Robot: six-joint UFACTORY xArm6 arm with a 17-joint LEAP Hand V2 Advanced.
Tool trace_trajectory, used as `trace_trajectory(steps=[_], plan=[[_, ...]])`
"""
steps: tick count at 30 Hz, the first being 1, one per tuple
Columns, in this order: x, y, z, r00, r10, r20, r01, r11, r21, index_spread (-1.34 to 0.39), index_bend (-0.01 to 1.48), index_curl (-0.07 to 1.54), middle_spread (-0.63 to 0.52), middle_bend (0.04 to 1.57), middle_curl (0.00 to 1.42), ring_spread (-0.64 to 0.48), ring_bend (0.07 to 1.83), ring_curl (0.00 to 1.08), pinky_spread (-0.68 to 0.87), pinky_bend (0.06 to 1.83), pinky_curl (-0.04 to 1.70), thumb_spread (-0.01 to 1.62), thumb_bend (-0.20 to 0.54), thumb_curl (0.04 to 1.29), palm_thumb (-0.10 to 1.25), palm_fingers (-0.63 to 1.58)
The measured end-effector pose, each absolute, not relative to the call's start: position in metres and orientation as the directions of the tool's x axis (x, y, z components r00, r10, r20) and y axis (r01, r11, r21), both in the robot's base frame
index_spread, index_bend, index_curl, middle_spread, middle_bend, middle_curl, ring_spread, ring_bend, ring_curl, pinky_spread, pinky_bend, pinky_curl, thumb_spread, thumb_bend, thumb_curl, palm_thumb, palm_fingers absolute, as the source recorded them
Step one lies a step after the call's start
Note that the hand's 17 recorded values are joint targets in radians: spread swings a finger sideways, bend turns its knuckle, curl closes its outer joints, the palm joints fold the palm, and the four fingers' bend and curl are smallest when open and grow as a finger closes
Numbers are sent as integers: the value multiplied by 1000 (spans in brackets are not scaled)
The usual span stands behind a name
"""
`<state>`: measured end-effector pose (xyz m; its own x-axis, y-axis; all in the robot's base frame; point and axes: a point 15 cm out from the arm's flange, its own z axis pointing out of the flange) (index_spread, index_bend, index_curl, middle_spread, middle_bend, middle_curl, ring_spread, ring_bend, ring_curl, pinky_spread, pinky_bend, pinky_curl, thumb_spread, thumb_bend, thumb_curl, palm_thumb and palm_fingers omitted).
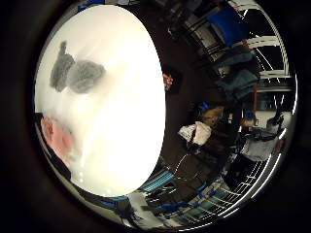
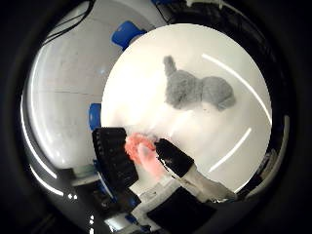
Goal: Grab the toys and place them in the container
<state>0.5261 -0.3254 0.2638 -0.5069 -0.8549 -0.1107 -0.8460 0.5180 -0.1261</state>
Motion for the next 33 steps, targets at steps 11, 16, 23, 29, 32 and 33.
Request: trace_trajectory(steps=[11, 16, 23, 29, 32, 33], plan=[[559, -330, 212, -515, -850, -107, -835, 526, -161, -148, 157, 271, 205, 206, 333, 253, 341, 249, 464, 477, 284, 1082, -23, 297, 534, 152], [567, -333, 193, -519, -848, -107, -831, 530, -170, -147, 152, 269, 207, 203, 333, 258, 352, 250, 466, 483, 285, 1077, -21, 299, 539, 159], [569, -328, 169, -517, -849, -106, -838, 527, -140, -128, 159, 270, 205, 224, 337, 261, 362, 246, 486, 505, 283, 1067, -23, 302, 543, 208], [566, -321, 160, -509, -854, -106, -848, 519, -108, -158, 152, 269, 87, 330, 363, 103, 648, 297, 402, 455, 241, 1024, -17, 324, 597, 550], [561, -317, 161, -500, -861, -94, -857, 507, -89, -238, 160, 258, -80, 483, 413, -93, 863, 346, 155, 532, 225, 1003, -16, 340, 649, 929], [562, -317, 162, -498, -862, -94, -858, 506, -90, -272, 167, 260, -128, 533, 434, -150, 900, 362, 22, 622, 237, 996, -12, 350, 676, 1098]])
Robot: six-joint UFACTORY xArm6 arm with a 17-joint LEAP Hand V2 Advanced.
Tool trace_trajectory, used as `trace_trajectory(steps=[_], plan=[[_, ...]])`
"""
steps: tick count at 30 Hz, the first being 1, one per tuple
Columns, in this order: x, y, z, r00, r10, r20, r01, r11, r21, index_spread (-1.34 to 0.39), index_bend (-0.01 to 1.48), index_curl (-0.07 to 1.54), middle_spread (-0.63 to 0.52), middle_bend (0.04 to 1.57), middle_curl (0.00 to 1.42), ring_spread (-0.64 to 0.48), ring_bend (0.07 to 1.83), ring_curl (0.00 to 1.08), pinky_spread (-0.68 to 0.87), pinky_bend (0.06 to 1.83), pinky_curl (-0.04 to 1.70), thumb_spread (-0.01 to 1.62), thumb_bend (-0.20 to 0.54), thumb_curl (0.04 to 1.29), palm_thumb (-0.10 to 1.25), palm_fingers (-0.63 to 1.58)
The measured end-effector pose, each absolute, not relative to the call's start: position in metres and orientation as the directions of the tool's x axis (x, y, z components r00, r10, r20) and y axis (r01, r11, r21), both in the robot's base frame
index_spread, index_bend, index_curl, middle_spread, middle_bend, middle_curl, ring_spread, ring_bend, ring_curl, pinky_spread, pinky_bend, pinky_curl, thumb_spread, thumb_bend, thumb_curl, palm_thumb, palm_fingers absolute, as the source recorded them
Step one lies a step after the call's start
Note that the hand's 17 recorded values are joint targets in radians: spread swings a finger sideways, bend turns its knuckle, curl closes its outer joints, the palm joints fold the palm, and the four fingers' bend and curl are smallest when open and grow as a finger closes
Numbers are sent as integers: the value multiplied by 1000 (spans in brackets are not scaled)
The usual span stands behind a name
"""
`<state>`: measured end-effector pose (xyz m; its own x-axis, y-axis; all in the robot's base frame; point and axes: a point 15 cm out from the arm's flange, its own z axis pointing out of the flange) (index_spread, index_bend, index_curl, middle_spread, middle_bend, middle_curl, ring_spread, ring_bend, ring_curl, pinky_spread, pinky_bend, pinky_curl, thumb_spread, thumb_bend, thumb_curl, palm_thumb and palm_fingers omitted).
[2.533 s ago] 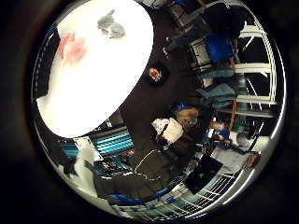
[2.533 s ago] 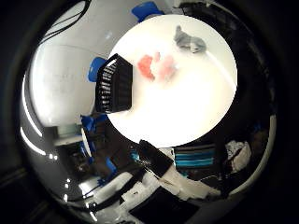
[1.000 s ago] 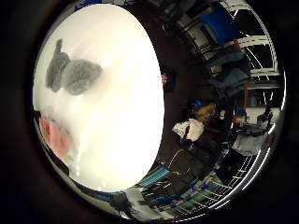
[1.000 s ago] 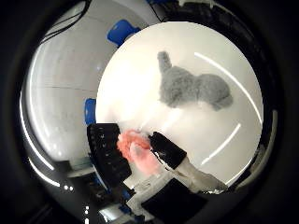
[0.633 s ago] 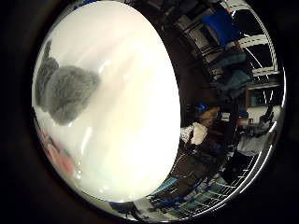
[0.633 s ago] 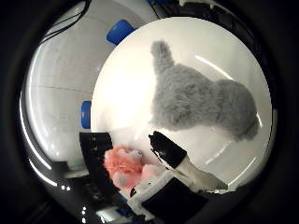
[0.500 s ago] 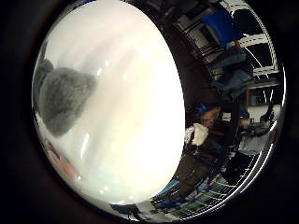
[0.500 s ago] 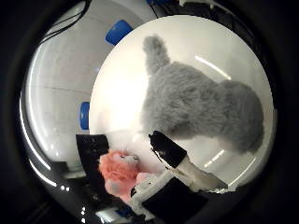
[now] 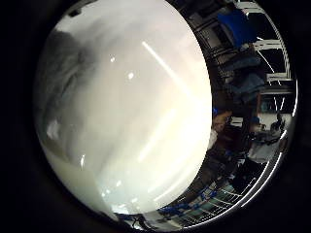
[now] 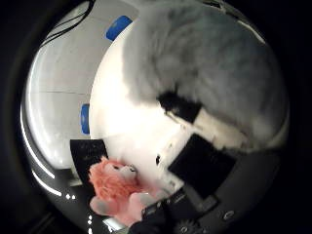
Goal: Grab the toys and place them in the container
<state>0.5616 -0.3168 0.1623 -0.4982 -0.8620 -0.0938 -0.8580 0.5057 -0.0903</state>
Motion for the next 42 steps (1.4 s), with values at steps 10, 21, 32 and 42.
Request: trace_trajectory(steps=[10, 21, 32, 42], plan=[[555, -309, 200, -466, -883, -64, -877, 470, -97, -317, 871, 651, -184, 1133, 668, -233, 1260, 551, -349, 1200, 505, 819, -11, 511, 949, 1310], [530, -269, 285, -430, -899, -85, -897, 436, -76, -254, 1051, 787, -131, 1331, 714, -210, 1409, 652, -206, 1379, 697, 612, -19, 711, 1061, 1130], [505, -159, 422, -262, -961, -89, -944, 274, -181, -243, 1044, 826, -123, 1360, 699, -207, 1413, 675, -201, 1319, 793, 562, -22, 803, 1046, 1123], [490, -28, 497, -60, -992, -115, -953, 91, -288, -244, 1032, 841, -122, 1364, 689, -209, 1404, 684, -207, 1271, 854, 544, -21, 837, 1045, 1127]])
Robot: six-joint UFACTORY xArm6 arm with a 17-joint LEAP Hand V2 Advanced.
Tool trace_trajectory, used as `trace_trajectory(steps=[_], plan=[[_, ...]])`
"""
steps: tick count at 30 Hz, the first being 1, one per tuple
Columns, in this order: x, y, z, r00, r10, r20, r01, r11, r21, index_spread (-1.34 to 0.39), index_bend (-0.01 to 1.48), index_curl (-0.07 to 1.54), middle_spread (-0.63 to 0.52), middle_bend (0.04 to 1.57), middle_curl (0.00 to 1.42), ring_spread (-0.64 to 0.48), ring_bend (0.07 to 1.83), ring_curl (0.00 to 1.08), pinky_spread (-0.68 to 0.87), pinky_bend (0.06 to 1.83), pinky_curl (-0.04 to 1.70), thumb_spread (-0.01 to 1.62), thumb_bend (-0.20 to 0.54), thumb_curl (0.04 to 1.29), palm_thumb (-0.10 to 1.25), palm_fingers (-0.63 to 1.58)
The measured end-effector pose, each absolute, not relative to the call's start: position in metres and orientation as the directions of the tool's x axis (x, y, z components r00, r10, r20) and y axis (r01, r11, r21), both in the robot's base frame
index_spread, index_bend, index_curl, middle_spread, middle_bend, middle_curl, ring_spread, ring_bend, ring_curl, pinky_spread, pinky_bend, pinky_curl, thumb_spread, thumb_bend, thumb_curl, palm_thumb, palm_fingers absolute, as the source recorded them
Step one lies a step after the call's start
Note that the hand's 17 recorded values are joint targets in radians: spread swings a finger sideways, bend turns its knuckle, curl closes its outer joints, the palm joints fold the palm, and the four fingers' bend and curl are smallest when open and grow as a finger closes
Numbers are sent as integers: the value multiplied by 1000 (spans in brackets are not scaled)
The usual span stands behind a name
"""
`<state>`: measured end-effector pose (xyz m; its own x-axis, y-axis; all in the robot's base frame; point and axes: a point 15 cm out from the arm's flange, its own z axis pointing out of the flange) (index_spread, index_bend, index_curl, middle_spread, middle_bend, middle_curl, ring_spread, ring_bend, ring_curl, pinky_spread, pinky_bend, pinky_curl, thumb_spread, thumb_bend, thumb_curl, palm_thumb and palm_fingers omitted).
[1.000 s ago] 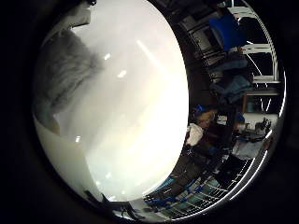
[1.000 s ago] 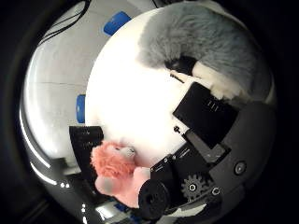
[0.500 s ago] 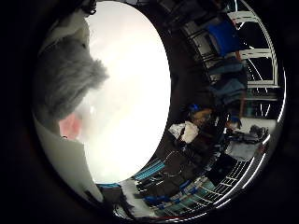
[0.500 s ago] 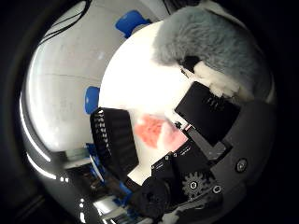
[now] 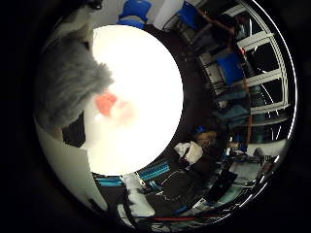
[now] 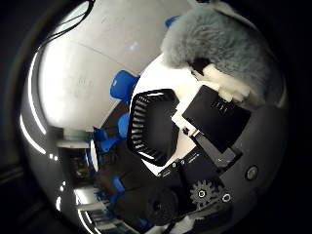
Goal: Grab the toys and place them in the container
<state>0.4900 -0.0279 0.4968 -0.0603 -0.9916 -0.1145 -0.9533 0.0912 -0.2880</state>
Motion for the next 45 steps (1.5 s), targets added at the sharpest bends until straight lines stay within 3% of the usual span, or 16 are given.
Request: trace_trajectory(steps=[9, 22, 25, 28, 32, 34, 36, 38, 40, 41, 45], plan=[[488, 89, 500, 81, -986, -144, -954, -35, -298, -245, 1024, 850, -122, 1364, 684, -210, 1398, 690, -210, 1243, 895, 521, -23, 856, 1047, 1131], [530, 180, 421, 145, -974, -175, -967, -102, -231, -247, 1025, 858, -123, 1362, 683, -207, 1408, 689, -217, 1213, 934, 521, -24, 868, 1034, 1139], [532, 188, 407, 149, -972, -180, -972, -111, -207, -248, 1030, 862, -122, 1369, 683, -207, 1405, 689, -219, 1212, 941, 584, -33, 854, 979, 1144], [532, 192, 400, 150, -971, -187, -975, -114, -190, -241, 1023, 845, -125, 1350, 669, -210, 1379, 678, -235, 1184, 928, 820, -29, 783, 916, 1147], [528, 193, 393, 158, -969, -189, -978, -127, -164, -279, 732, 765, -147, 1218, 606, -223, 1321, 600, -370, 1077, 789, 994, -38, 642, 766, 1079], [524, 193, 391, 161, -969, -187, -980, -134, -148, -311, 492, 716, -178, 1081, 567, -244, 1263, 564, -459, 1078, 734, 1047, -28, 590, 737, 868], [517, 192, 387, 167, -968, -185, -982, -147, -117, -357, 348, 683, -207, 948, 536, -247, 1220, 546, -484, 1096, 716, 1089, -25, 553, 713, 656], [509, 191, 384, 192, -965, -181, -980, -178, -91, -423, 331, 634, -180, 789, 483, -185, 1089, 502, -330, 996, 714, 1122, -29, 510, 671, 291], [506, 190, 383, 214, -960, -178, -976, -202, -83, -461, 320, 575, -134, 666, 432, -95, 964, 434, -128, 955, 681, 1136, -26, 476, 650, 168], [505, 190, 382, 225, -958, -178, -973, -214, -81, -474, 316, 543, -98, 586, 399, -9, 870, 391, 53, 928, 661, 1142, -29, 454, 625, 77], [497, 190, 379, 275, -944, -184, -961, -270, -56, -493, 263, 456, -28, 450, 346, 150, 674, 290, 368, 842, 560, 1139, -28, 403, 587, -4]])
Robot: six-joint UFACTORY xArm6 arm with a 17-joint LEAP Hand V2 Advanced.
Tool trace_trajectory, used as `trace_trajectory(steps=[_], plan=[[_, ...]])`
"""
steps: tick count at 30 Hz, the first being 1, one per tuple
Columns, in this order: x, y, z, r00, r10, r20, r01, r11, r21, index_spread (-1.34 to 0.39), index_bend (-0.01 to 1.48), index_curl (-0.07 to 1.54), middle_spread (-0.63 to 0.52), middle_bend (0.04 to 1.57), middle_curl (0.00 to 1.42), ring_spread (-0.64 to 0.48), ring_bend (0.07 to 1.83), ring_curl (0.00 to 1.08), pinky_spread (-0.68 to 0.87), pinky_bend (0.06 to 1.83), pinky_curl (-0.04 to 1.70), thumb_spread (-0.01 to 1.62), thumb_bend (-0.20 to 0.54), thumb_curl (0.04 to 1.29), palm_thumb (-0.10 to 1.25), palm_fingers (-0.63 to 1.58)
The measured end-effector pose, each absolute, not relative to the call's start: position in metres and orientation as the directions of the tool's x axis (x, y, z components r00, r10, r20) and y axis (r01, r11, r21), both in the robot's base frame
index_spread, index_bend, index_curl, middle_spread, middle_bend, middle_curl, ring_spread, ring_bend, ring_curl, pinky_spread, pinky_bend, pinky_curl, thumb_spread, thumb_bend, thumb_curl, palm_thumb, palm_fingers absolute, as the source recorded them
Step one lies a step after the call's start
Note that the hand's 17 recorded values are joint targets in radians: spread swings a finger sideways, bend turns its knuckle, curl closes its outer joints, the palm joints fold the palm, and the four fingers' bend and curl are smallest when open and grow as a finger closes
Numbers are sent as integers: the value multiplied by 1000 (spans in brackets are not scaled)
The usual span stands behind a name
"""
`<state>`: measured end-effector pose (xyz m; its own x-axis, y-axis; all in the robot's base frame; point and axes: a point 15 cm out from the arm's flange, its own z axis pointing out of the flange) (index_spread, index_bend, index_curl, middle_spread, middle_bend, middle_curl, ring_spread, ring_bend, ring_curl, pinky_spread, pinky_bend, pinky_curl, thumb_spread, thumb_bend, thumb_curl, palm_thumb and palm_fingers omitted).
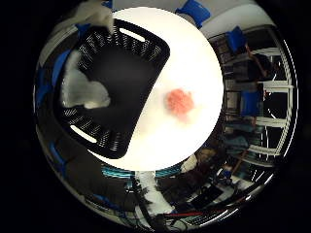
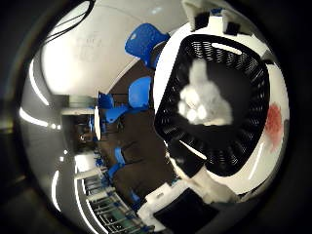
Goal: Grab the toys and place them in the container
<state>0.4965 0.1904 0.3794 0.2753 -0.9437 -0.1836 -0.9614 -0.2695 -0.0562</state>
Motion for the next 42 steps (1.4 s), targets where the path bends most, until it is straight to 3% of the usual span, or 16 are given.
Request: trace_trajectory(steps=[5, 18, 24, 42], plan=[[491, 179, 382, 285, -941, -183, -958, -283, -39, -466, 178, 384, 40, 335, 316, 210, 551, 240, 492, 734, 456, 1133, -26, 348, 539, 16], [470, 76, 429, 161, -973, -163, -987, -156, -42, -309, 153, 290, 173, 253, 316, 258, 461, 224, 506, 650, 344, 1127, -24, 293, 466, 76], [474, 2, 431, 35, -987, -158, -998, -28, -50, -262, 152, 271, 205, 236, 319, 285, 453, 226, 503, 658, 324, 1126, -22, 289, 457, 68], [484, -80, 316, -98, -991, -94, -995, 98, 2, -221, 150, 254, 217, 219, 323, 295, 428, 236, 496, 670, 289, 1128, -21, 288, 455, 58]])
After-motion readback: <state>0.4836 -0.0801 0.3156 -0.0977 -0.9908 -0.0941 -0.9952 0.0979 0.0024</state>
